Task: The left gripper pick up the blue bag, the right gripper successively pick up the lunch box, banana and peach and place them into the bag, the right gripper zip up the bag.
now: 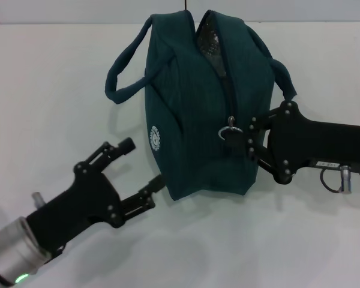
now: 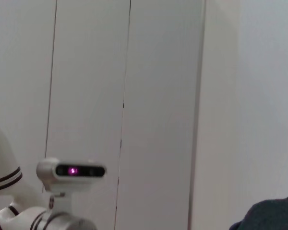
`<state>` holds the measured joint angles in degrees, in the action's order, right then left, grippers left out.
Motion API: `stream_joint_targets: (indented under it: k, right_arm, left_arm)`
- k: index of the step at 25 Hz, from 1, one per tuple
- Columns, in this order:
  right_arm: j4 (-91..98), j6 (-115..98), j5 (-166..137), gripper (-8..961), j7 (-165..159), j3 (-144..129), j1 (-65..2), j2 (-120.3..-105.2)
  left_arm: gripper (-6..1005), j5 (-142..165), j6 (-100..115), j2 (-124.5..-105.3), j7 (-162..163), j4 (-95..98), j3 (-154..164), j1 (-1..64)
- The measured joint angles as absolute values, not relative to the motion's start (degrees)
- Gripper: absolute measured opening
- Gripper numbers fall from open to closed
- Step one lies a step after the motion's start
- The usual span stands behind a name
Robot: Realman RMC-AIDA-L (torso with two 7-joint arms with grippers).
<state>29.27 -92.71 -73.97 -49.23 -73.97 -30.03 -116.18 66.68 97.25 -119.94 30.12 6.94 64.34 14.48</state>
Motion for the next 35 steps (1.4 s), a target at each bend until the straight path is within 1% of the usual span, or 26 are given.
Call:
stream_joint_targets:
  k: [6,12,25,26,32,35]
  right_arm:
    - [28.9,-92.72,-71.74,15,-49.2,-75.14,-30.12,-116.19]
    - [28.9,-92.73,-71.71,15,-49.2,-75.16,-29.82,-116.19]
    - [27.52,-92.8,-71.71,14,-49.39,-75.76,-29.62,-116.19]
    - [27.52,-92.8,-71.71,14,-49.39,-75.76,-29.62,-116.19]
    - [24.57,-93.15,-70.87,14,-50.93,-75.74,-29.68,-116.17]
    - [23.75,-93.5,-70.02,14,-55.6,-75.57,-29.72,-115.93]
  left_arm:
    - [874,67.33,95.29,-119.95,30.5,2.77,66.16,19.68]
    - [847,67.39,92.88,-120.17,33.37,2.21,66.59,22.63]
    - [777,66.67,89.75,-120.46,33.59,2.54,66.14,24.41]
    - [546,66.55,89.05,-120.52,33.57,2.55,66.11,24.64]
    - [337,66.42,86.64,-120.73,31.12,2.24,66.17,25.78]
    - [224,66.39,86.43,-120.79,28.17,2.13,66.38,26.0]
